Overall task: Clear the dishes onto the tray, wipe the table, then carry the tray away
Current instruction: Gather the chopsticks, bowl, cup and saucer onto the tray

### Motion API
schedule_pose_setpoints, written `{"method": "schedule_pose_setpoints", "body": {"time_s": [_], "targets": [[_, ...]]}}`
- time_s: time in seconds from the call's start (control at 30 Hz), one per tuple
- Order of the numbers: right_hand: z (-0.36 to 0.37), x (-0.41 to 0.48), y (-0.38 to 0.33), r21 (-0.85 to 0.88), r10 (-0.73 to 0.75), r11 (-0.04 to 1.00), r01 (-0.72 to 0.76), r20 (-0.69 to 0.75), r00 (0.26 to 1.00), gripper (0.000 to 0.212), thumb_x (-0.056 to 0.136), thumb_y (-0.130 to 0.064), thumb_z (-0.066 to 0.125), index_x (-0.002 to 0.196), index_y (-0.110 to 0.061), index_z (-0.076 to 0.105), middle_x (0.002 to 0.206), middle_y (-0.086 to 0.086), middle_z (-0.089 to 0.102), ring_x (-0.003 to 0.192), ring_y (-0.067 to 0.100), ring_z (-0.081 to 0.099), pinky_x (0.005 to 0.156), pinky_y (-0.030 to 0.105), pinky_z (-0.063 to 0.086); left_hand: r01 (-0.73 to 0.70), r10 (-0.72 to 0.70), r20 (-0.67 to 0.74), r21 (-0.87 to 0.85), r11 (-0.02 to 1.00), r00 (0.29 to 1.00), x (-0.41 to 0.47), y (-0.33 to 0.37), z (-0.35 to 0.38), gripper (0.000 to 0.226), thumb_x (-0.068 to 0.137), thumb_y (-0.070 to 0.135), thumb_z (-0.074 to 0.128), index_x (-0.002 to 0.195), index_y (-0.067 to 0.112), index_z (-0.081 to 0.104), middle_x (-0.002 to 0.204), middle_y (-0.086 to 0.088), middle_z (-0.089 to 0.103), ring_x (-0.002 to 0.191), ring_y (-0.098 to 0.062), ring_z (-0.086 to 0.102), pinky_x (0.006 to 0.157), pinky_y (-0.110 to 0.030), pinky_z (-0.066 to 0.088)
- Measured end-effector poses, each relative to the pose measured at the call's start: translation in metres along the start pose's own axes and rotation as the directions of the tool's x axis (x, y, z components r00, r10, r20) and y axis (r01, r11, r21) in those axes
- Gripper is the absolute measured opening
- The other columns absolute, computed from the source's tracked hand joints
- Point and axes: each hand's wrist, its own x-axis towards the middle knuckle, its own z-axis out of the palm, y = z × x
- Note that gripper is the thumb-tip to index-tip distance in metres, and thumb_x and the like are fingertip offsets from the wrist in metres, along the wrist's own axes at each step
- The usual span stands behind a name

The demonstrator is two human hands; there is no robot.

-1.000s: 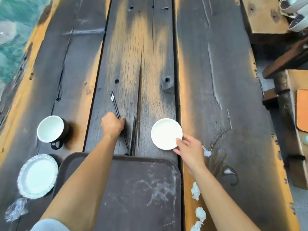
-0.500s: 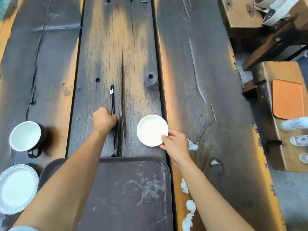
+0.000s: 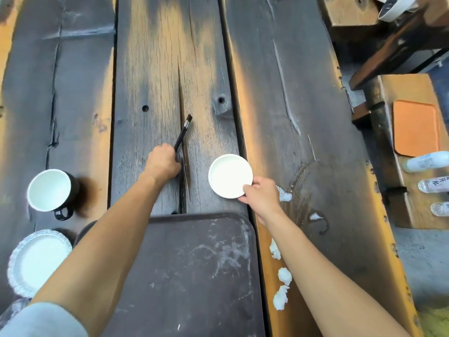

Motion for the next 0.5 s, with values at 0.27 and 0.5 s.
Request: {"method": "schedule_pose_setpoints", "body": {"time_s": [0.27,0.5], "targets": [[-0.025,-0.038,0.015,0.066,-0.014,0.998,0.017,-0.032,0.999,0.03,0.088,0.009,0.054,0.11,-0.006,0.067,0.095,0.0,0.07,0.093,0.014,0.068,0.064,0.021,0.06,-0.356,0.37,-0.109,0.124,0.926,0.923,-0.095,-0.053,-0.003,0.023,0.088,0.002,0.055,0.11,0.001,0.052,0.109,-0.02,0.055,0.095,-0.042,0.056,0.068,-0.046,0.045],[-0.047,-0.088,0.05,0.11,0.019,0.994,-0.002,-0.146,0.989,0.04,0.089,0.006,0.063,0.127,-0.004,0.063,0.099,-0.003,0.07,0.089,0.01,0.067,0.062,0.02,0.059,-0.491,0.471,0.166,0.448,0.747,0.867,-0.178,-0.096,0.051,0.046,0.084,0.013,0.064,0.125,0.009,0.044,0.125,-0.009,0.048,0.116,-0.029,0.05,0.086,-0.039,0.047]]}}
